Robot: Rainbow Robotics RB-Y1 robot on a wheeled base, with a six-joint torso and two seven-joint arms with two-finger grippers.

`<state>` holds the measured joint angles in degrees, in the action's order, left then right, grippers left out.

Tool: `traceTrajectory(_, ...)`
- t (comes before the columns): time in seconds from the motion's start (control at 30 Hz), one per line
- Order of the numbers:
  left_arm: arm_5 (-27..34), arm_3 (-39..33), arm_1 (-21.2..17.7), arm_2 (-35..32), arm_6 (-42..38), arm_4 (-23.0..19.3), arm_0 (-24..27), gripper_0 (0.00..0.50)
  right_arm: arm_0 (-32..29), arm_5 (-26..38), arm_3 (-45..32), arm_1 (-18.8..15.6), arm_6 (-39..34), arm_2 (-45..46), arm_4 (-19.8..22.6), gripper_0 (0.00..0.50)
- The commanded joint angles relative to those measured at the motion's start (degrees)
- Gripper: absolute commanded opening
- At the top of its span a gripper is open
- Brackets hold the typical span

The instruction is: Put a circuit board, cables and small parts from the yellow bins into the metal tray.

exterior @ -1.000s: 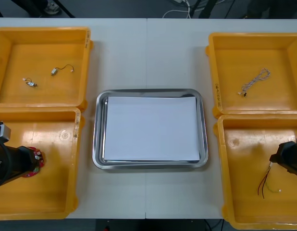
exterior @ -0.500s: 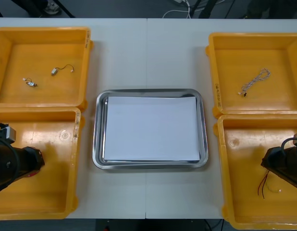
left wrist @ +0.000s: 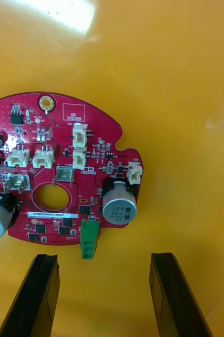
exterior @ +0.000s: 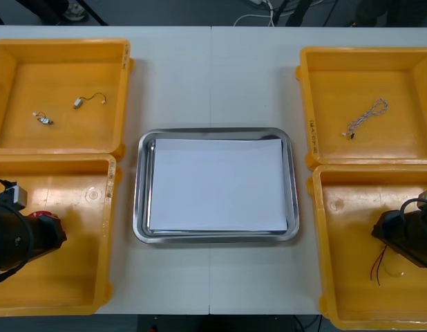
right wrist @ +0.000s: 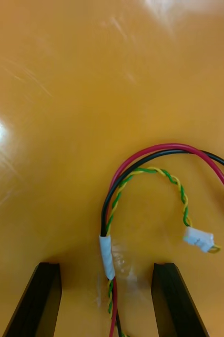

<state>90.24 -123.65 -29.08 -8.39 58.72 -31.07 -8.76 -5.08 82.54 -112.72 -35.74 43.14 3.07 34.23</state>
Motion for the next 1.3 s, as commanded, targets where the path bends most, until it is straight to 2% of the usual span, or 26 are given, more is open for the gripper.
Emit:
traceTrajectory(0.03,-1.6,0.2,0.4,0.7,-1.1,0.8,-1.8,0.5,1.8,-0.6,0.4,-0.9,-1.0,-0.7,0.4,0.5)
traceTrajectory(0.23,-3.6,1.8,0.4,0.7,-0.3,0.9,-1.8,0.5,2.0,-0.8,0.4,-1.9,-0.7,-0.7,0.4,0.5)
traceTrajectory(0.57,-3.6,2.2,0.4,0.8,0.3,1.1,-1.8,0.5,2.0,-2.6,1.7,-2.9,0.1,-0.8,0.8,0.5)
traceTrajectory(0.93,-4.0,2.2,0.4,2.0,0.3,2.0,-1.9,0.5,1.6,-2.6,1.7,-2.8,0.4,-0.7,1.1,0.5)
traceTrajectory(0.97,-4.2,2.2,0.3,2.1,0.3,2.2,-1.9,0.424,1.6,-2.6,1.7,-2.8,0.4,-0.8,1.2,0.5)
traceTrajectory(1.0,-4.1,2.2,0.3,2.3,0.3,2.2,-1.9,0.242,1.6,-2.6,1.7,-2.8,0.4,-0.9,1.2,0.331)
traceTrajectory(1.03,-4.2,2.2,0.3,2.4,0.3,2.3,-1.8,0.141,1.6,-2.6,1.7,-2.8,0.4,-1.0,1.2,0.236)
traceTrajectory(1.07,-4.3,2.2,0.3,2.4,0.3,2.4,-1.9,0.003,1.6,-2.6,1.7,-2.7,0.4,-1.1,1.2,0.098)
traceTrajectory(1.1,-4.2,2.2,0.3,2.5,0.3,2.4,-1.9,0.001,1.6,-2.6,1.7,-2.7,0.4,-1.1,1.2,0.0)
traceTrajectory(1.3,-4.5,2.2,0.3,2.7,0.2,2.7,-1.9,0.0,1.6,-2.6,1.7,-2.7,0.4,-1.1,1.2,0.0)
